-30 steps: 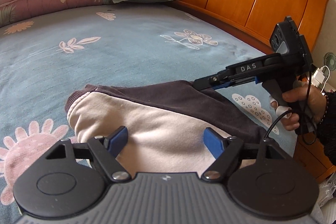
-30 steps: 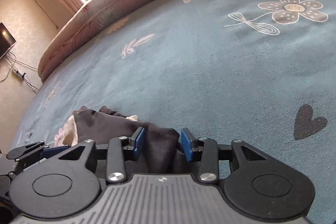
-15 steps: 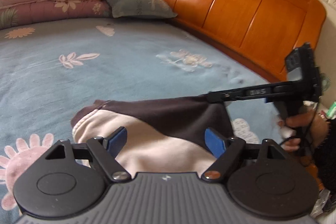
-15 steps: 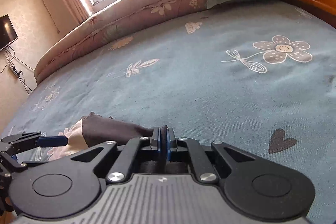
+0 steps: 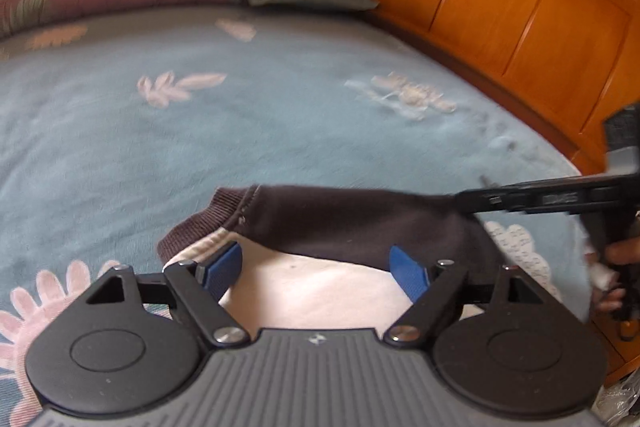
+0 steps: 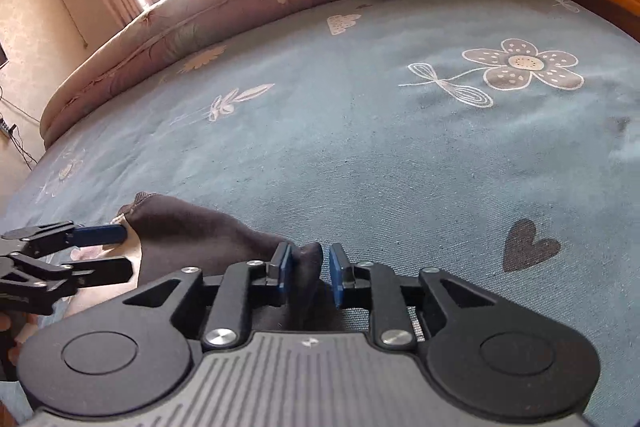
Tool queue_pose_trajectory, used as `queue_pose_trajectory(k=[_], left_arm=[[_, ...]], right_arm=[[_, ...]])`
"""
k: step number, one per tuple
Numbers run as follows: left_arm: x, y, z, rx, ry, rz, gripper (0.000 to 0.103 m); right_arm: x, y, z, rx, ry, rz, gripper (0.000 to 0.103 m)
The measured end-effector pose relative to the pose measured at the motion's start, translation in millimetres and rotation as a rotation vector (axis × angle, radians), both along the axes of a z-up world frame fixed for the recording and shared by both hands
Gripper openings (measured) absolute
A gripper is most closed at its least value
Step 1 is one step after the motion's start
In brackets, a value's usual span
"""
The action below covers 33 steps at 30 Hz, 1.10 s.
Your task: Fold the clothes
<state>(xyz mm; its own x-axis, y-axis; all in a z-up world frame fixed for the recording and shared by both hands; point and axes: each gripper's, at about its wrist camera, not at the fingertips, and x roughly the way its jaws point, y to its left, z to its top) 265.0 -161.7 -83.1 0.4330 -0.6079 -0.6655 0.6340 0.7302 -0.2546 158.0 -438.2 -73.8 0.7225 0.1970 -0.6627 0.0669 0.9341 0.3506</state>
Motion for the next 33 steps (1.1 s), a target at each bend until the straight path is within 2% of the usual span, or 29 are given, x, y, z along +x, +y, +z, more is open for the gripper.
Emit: queue_pose_trajectory(k=[2, 6, 9, 10, 13, 14, 17, 20, 22, 25, 28, 30, 33], left_arm=[[4.8, 1.0, -0.9, -0.013, 0.015, 0.020, 0.079], [-10.5, 9.8, 22.2, -0.036, -0.030, 0.004, 0.081], [-27.4, 15.6, 35.4, 0.007, -0.039, -0.006, 0.081], [-33.6, 17.5, 39.2, 0.024, -0.036, -0.007, 0.081], [-53.9, 25.2, 45.7, 0.003, -0.001, -0.003, 0.081], [-61.0, 27.7, 46.6, -0.021, 0.016, 0.000, 0.081], [-78.0, 29.1, 40.9, -0.070, 0.073, 0.001, 0.081], [-85.5, 15.4, 20.6, 0.013, 0.135, -0.009, 0.081], [-94.5, 10.9, 23.6, 0.056, 0.092, -0.004, 0.081], [-102.5, 20.9, 45.0, 0.018, 0.073, 0.023, 0.082], [-110.7, 37.0, 63.4, 0.056, 0.043, 0.102, 0.085], [-115.9, 48.6, 68.2, 0.096, 0.031, 0.149, 0.086], [-125.8, 65.2, 66.4, 0.160, 0.029, 0.198, 0.087]], right_arm=[[-8.4, -1.5, 7.4, 0.014, -0.008, -0.002, 0.036], [-27.7, 2.5, 27.6, 0.018, -0.043, 0.044, 0.044], [-34.1, 23.2, 34.4, 0.049, -0.048, 0.173, 0.060], [-34.0, 33.4, 32.1, 0.045, -0.038, 0.210, 0.062], [-34.1, 61.6, 17.9, -0.014, 0.024, 0.280, 0.062], [-34.8, 65.9, 10.8, -0.035, 0.053, 0.279, 0.062], [-49.4, 62.7, 1.6, -0.064, 0.066, 0.241, 0.064], [-69.0, 55.5, 9.3, -0.072, 0.074, 0.185, 0.064], [-84.1, 57.7, 19.5, -0.087, 0.053, 0.181, 0.064], [-100.0, 73.4, 38.8, -0.112, -0.007, 0.227, 0.070], [-101.8, 98.9, 51.5, -0.126, -0.058, 0.290, 0.076], [-94.8, 112.6, 50.1, -0.112, -0.073, 0.319, 0.081], [-80.9, 122.1, 32.0, -0.097, -0.051, 0.302, 0.084]])
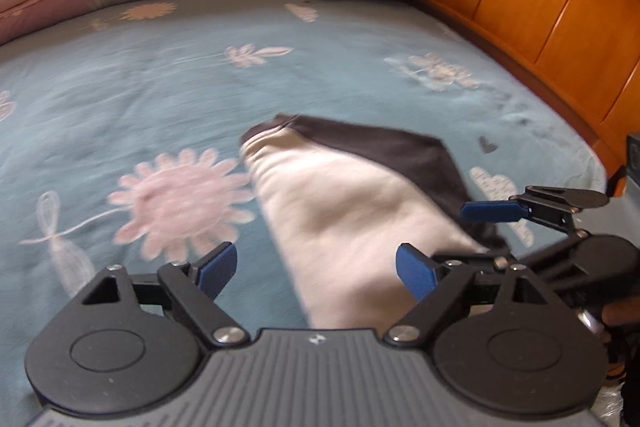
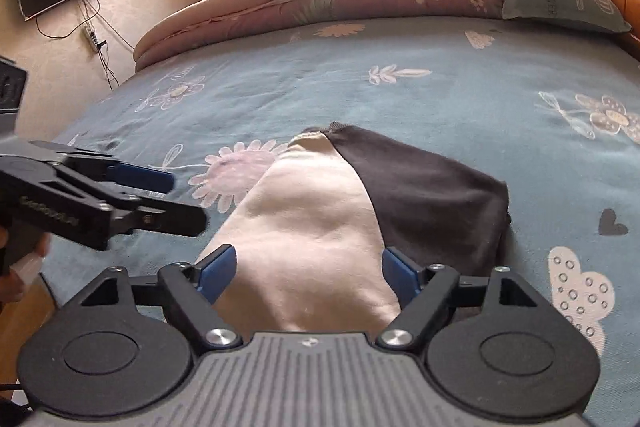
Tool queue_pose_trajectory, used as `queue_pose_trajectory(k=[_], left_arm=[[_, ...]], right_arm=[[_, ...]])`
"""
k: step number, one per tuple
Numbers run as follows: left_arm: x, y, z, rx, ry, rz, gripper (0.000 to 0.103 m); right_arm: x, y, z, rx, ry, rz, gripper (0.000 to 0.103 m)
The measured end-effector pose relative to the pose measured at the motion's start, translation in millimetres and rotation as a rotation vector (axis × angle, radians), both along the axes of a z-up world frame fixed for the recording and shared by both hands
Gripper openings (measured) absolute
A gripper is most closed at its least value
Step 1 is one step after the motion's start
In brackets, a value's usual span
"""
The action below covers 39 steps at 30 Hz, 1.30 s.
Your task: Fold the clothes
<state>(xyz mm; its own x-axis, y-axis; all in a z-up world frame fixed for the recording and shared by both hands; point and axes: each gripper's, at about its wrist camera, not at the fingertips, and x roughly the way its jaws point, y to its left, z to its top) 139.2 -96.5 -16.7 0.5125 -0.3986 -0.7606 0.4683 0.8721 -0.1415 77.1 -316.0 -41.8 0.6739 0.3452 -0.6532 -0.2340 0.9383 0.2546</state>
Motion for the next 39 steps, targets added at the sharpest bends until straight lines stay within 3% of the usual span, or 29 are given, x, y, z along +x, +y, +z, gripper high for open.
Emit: queue_pose_trajectory(k=[4, 7, 10, 13, 17, 19, 21, 25, 29, 33, 34, 39], left_arm=[[-11.7, 17.0, -6.8, 0.074, -0.007, 0.042, 0.087], [-12.6, 27.0, -11.7, 0.103, -0.006, 0.074, 0.087], [-10.9, 37.7, -14.5, 0.121, 0.000, 0.111, 0.087], [-14.5, 50.7, -11.0, 0.110, -0.011, 0.140, 0.087], [-19.7, 69.9, -7.7, 0.088, -0.020, 0.174, 0.090], [-19.6, 78.5, -9.0, 0.087, -0.016, 0.191, 0.090], [-19.1, 85.3, -10.3, 0.075, -0.013, 0.200, 0.090], [-14.7, 91.5, -12.7, 0.045, -0.010, 0.203, 0.090], [-12.3, 91.1, -15.5, 0.030, -0.008, 0.190, 0.090], [-12.7, 93.8, -17.7, 0.014, -0.003, 0.188, 0.090], [-12.3, 95.7, -18.5, 0.009, 0.003, 0.192, 0.090], [-6.6, 98.8, -23.5, 0.011, 0.016, 0.203, 0.090]], right_arm=[[-4.1, -18.1, -33.7, -0.049, 0.101, -0.135, 0.084], [-24.3, -19.5, -13.0, -0.029, 0.066, -0.186, 0.085], [-30.0, 0.6, 12.3, -0.051, -0.028, -0.158, 0.089], [-14.9, 28.7, 15.0, -0.133, -0.048, -0.102, 0.089], [2.1, 55.3, -15.7, -0.246, -0.004, -0.061, 0.089], [7.2, 65.8, -36.0, -0.304, 0.028, -0.038, 0.103], [6.3, 75.6, -48.0, -0.367, 0.040, -0.013, 0.103], [7.0, 71.3, -29.5, -0.334, 0.098, -0.026, 0.103], [10.8, 72.8, -5.9, -0.287, 0.017, -0.077, 0.103], [29.4, 88.7, -32.0, -0.349, 0.095, -0.048, 0.103], [26.3, 91.6, -38.0, -0.370, 0.076, -0.041, 0.103], [34.8, 80.1, -16.2, -0.292, 0.119, -0.049, 0.103]])
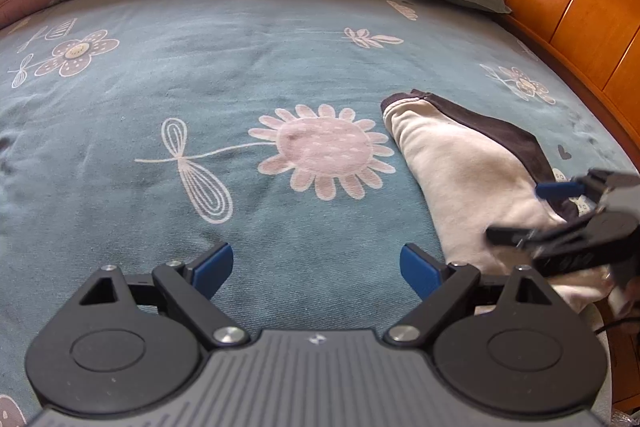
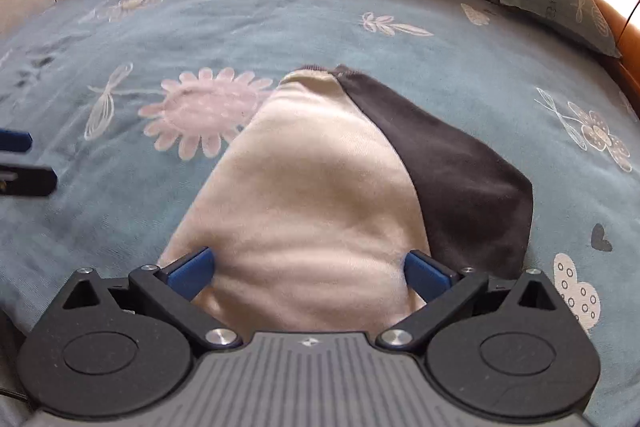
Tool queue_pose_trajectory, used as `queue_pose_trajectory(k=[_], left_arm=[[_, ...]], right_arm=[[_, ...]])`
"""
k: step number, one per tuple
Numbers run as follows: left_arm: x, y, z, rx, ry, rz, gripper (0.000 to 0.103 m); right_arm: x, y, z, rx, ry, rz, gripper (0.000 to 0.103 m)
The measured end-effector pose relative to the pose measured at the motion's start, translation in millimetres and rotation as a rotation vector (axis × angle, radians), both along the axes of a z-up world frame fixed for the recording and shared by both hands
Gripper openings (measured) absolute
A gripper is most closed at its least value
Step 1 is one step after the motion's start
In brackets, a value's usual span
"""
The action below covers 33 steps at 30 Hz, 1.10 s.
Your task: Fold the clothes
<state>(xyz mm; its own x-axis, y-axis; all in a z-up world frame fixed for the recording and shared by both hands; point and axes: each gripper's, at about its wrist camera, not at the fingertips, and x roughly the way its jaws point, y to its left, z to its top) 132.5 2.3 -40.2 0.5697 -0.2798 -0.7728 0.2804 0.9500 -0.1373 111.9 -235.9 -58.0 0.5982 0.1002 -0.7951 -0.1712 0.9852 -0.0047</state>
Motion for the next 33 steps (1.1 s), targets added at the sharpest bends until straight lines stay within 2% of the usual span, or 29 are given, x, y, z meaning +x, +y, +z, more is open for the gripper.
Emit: queue_pose_trajectory(k=[2, 5, 7, 10, 14, 17, 18, 20, 21, 25, 28, 31, 33], left_arm=[[2.6, -0.9, -2.6, 0.000, 0.007, -0.003, 0.090], [5.1, -1.6, -6.7, -0.001, 0.016, -0.008, 0.090], [6.6, 0.1, -9.5, 0.004, 0.022, 0.000, 0.090], [10.5, 7.8, -13.8, 0.008, 0.035, 0.022, 0.091], [19.9, 16.6, -19.5, -0.003, 0.044, 0.054, 0.090], [24.4, 18.0, -22.7, -0.008, 0.046, 0.055, 0.091], [24.7, 18.7, -23.7, -0.011, 0.047, 0.054, 0.091], [25.3, 21.7, -25.8, -0.022, 0.051, 0.055, 0.091], [26.3, 23.7, -26.6, -0.022, 0.054, 0.061, 0.091], [30.4, 31.9, -30.1, -0.022, 0.064, 0.083, 0.091], [33.2, 34.6, -29.4, -0.023, 0.060, 0.094, 0.091], [32.1, 36.6, -26.6, -0.027, 0.054, 0.094, 0.091], [30.7, 38.2, -24.1, -0.032, 0.049, 0.099, 0.091]], right_arm=[[6.5, -4.2, 13.9, 0.038, -0.049, -0.017, 0.103], [27.5, -5.6, 16.0, 0.037, -0.077, -0.044, 0.103], [43.7, -6.8, -3.1, 0.034, -0.022, -0.071, 0.103], [47.0, -10.5, -21.8, 0.036, 0.007, -0.074, 0.103], [44.2, -13.0, 4.3, 0.109, -0.035, -0.082, 0.103], [47.1, -2.0, 14.0, 0.176, -0.080, -0.001, 0.103], [51.6, 3.9, 9.0, 0.172, -0.060, 0.025, 0.103], [61.9, 9.6, -14.7, 0.153, 0.035, 0.026, 0.103], [62.9, 11.0, -23.7, 0.142, 0.040, 0.025, 0.103], [62.7, 15.9, -1.8, 0.155, 0.009, 0.010, 0.103], [63.5, 24.4, 14.3, 0.220, -0.060, 0.081, 0.103], [73.8, 36.3, -6.4, 0.228, -0.004, 0.120, 0.103], [70.8, 42.1, -15.8, 0.165, -0.038, 0.141, 0.103]])
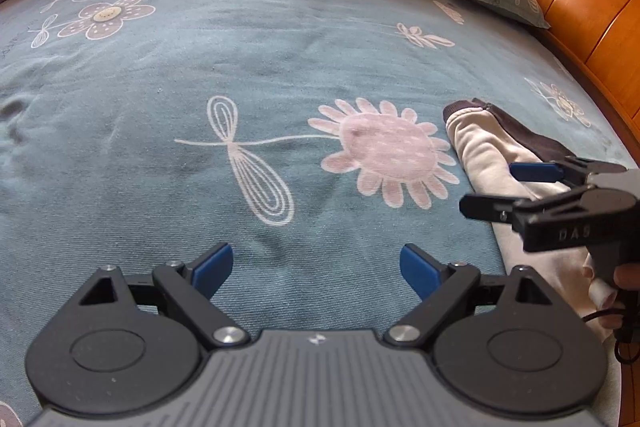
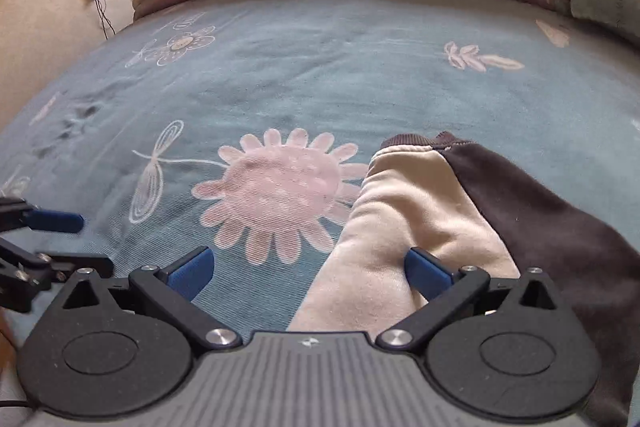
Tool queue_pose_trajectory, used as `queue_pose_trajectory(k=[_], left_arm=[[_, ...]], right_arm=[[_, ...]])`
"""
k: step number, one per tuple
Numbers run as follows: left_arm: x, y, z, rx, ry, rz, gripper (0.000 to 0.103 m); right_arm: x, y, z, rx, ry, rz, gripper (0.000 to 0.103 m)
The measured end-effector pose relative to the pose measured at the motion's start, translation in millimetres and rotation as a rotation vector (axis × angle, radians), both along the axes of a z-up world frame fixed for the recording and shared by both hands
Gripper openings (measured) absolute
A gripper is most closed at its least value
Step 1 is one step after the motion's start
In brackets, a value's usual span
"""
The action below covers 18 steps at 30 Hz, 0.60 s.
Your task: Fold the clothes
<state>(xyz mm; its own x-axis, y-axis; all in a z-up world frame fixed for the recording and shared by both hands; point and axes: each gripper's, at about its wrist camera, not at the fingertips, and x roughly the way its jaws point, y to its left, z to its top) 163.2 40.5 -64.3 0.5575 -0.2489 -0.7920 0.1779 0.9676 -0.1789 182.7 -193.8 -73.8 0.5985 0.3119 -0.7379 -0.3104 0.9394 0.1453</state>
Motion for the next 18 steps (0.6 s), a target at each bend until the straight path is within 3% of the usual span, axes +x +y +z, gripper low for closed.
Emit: queue_pose_trajectory(k=[3, 7, 11, 13, 18], left_arm=[[-1.2, 2.2, 4.7, 0.001, -0.004, 0.016, 0.091], [-4.4, -2.8, 11.5, -0.002, -0.015, 0.006, 0.091], [-10.7, -16.5, 18.7, -0.013, -0.027, -0.030, 0.091], [-14.4, -24.3, 22.3, -0.023, -0.033, -0.051, 0.091], [-26.5, -35.5, 37.8, -0.003, -0.067, -0.085, 0.091]], right_arm=[[-5.9, -5.7, 14.7, 0.033, 0.042, -0.016, 0.103], [-40.0, -27.9, 38.0, 0.051, -0.009, -0.069, 0.103], [-67.6, -48.6, 16.5, 0.072, 0.076, -0.121, 0.103], [-81.2, -50.1, 3.3, 0.073, 0.042, -0.124, 0.103], [-93.6, -35.7, 26.4, 0.105, 0.003, -0.086, 0.103]])
